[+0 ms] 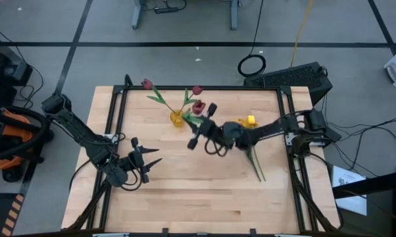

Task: Sort flowers into vase by color
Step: Put the red flower into the yellow vase

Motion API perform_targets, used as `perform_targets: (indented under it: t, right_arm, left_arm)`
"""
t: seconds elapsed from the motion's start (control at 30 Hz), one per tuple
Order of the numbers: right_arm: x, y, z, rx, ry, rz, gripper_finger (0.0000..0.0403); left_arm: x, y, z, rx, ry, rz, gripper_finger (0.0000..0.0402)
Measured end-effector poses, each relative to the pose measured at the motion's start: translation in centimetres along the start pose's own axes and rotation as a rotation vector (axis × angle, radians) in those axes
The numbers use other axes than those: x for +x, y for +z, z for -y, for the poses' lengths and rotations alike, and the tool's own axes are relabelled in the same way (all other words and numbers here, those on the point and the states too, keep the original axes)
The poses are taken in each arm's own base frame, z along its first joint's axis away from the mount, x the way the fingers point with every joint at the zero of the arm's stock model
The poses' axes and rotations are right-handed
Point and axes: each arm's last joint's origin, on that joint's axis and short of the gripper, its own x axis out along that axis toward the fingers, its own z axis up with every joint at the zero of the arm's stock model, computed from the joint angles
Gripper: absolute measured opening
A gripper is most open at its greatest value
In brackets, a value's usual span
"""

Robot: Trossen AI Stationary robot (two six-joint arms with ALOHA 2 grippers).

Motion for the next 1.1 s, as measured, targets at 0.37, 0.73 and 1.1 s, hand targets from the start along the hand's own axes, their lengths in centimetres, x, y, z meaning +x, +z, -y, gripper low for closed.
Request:
perform_targets:
  t: [0.37,0.73,1.1]
  right_arm:
    - [2.0,-2.3,3.2,0.102,-0.018,-0.096,0.0008]
    - [2.2,-3.1,3.9,0.030,-0.026,-0.159,0.0008]
    - [2.5,-3.4,4.5,0.012,0.006,-0.175,0.0008]
  left_arm:
    - [0.1,-0.8,-0.1,-0.005,0.004,-0.009,0.0187]
    - [0.1,-0.9,-0.1,-0.006,0.004,-0.011,0.0187]
    - [0.1,-0.9,-0.1,-0.006,0.005,-0.010,0.0187]
